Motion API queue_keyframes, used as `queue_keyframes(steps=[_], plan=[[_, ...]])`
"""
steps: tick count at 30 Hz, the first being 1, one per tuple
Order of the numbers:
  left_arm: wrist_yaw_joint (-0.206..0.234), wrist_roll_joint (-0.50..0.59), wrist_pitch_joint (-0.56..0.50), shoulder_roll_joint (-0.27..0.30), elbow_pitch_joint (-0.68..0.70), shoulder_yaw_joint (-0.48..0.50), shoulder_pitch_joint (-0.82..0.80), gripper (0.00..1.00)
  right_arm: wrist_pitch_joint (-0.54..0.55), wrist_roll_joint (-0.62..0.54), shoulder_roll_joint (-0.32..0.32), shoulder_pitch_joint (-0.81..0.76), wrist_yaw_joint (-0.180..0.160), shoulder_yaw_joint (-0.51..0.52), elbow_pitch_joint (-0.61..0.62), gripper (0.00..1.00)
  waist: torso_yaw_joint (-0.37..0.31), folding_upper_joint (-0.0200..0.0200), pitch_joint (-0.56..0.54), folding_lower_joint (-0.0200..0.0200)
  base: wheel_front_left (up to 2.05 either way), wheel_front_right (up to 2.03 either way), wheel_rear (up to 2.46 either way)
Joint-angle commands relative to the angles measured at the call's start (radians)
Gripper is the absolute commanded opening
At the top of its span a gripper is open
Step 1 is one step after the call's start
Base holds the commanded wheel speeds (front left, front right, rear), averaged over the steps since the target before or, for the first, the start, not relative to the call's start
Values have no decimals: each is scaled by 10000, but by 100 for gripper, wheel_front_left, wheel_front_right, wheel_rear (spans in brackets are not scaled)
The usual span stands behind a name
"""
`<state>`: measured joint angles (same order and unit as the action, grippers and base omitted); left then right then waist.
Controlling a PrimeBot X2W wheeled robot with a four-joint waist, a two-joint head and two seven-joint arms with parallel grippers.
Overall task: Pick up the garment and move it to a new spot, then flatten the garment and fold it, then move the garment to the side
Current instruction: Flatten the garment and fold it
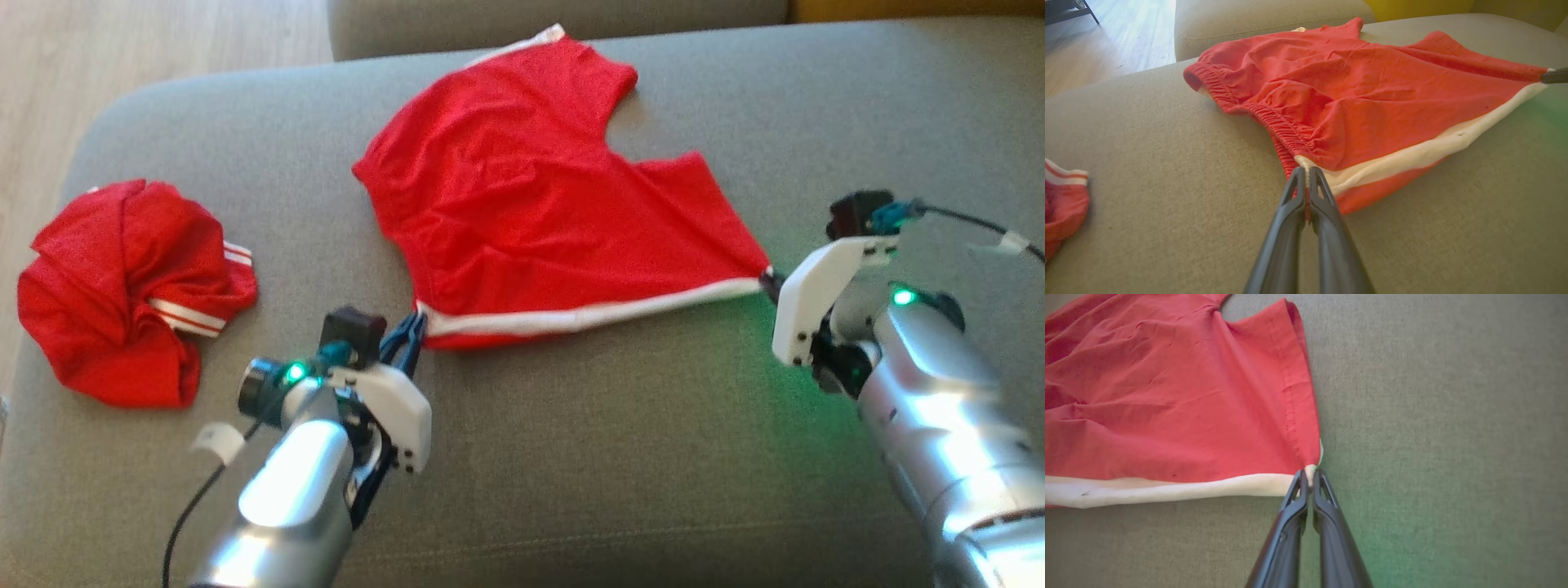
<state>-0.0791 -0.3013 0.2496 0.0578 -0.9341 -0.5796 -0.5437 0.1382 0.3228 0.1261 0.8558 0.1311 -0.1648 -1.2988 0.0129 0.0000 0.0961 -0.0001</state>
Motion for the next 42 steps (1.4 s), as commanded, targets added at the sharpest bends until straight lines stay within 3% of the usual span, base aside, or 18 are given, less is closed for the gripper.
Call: queue_keyframes(steps=[1, 6, 13, 23, 36, 42], plan=[[52, -76, 121, 236, 352, 296, -68, 0, 226, 164, -37, -161, -4, -343, 413, 0, 1, 0, -290, 1, 0, 0, 0], [52, -143, 122, 206, 669, 222, 678, 0, 1220, 675, 278, -1107, -4, -1247, 1187, 0, 31, 0, -775, 1, 0, 0, 0], [4, -301, 122, 317, 1174, 137, 1748, 0, 2831, 1894, 1256, -2490, -4, -2260, 2924, 0, -30, 0, -1332, 1, 0, 0, 0], [-87, -493, -107, 658, 2413, -181, 3250, 0, 4780, 3144, 2696, -3973, -4, -2822, 5642, 0, -107, 0, -1796, 1, 0, 0, 0], [212, -807, -1263, 1396, 5462, -502, 5240, 0, 7441, 3868, 4320, -6129, -4, -1977, 9367, 0, -51, 0, -2188, 1, 0, 0, 0], [405, -1067, -1665, 1637, 6547, -315, 5457, 0, 7773, 3397, 4109, -6390, -4, -747, 10461, 0, 143, 0, -2032, 1, 0, 0, 0]])
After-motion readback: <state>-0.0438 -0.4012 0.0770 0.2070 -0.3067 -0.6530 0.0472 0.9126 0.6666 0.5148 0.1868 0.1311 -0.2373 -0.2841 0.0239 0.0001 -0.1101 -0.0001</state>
